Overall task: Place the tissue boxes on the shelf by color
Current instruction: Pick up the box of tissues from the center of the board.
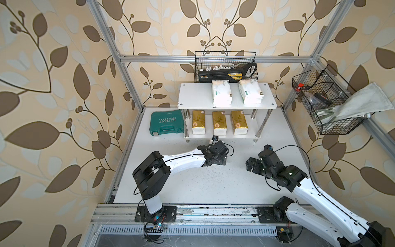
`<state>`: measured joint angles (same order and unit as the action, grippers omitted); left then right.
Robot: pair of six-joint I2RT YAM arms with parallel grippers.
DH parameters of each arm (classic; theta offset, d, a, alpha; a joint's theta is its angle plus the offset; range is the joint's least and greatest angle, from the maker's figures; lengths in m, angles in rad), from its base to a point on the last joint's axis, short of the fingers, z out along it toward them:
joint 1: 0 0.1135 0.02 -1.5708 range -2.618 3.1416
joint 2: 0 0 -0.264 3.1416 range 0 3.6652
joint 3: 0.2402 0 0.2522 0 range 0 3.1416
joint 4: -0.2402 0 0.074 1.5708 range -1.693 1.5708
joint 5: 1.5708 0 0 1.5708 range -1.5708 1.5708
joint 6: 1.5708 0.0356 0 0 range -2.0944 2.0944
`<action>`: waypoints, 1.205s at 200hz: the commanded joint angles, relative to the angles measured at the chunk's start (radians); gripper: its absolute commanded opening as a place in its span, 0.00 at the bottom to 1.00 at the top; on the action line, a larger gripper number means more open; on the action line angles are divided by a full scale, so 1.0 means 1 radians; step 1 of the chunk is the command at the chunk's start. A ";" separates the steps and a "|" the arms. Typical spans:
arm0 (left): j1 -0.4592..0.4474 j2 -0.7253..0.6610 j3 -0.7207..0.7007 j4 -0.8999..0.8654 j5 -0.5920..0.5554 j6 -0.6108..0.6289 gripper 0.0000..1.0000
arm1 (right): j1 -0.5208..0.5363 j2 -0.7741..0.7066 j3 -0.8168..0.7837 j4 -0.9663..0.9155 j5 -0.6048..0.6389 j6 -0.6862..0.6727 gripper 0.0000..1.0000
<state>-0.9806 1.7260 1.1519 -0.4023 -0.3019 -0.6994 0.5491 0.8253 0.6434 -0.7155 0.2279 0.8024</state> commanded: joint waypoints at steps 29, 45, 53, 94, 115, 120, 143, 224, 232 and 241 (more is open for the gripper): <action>0.037 0.018 0.012 0.027 0.029 0.014 0.99 | -0.004 -0.011 0.013 -0.011 0.001 -0.008 0.99; 0.051 0.034 0.016 0.037 0.037 0.014 0.99 | -0.005 -0.009 0.012 -0.010 0.002 -0.007 0.99; 0.054 0.044 0.021 0.039 0.037 0.015 0.99 | -0.005 -0.010 0.012 -0.010 0.001 -0.008 0.99; 0.062 0.088 0.040 0.051 0.050 0.023 0.99 | -0.005 -0.009 0.010 -0.009 0.004 -0.006 0.99; 0.061 0.098 0.040 0.057 0.055 0.019 0.99 | -0.005 -0.003 0.009 -0.005 0.004 -0.006 0.99; 0.061 0.098 0.038 0.057 0.054 0.018 0.99 | -0.005 -0.001 0.009 -0.004 0.004 -0.006 0.99; 0.057 0.083 0.032 0.067 0.048 0.015 0.99 | -0.006 0.004 0.008 -0.002 -0.001 -0.006 0.99; 0.023 0.088 0.110 -0.033 -0.028 -0.036 0.99 | -0.005 0.008 0.001 0.011 -0.007 0.000 0.99; 0.023 0.099 0.119 -0.048 -0.039 -0.045 0.99 | -0.005 0.008 0.001 0.010 -0.009 -0.001 0.99; 0.024 0.108 0.122 -0.053 -0.045 -0.052 0.99 | -0.005 0.008 0.002 0.010 -0.009 -0.002 0.99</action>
<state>-0.9504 1.8141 1.2320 -0.4065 -0.2909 -0.7132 0.5476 0.8318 0.6434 -0.7139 0.2272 0.8028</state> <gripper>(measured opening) 0.990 0.993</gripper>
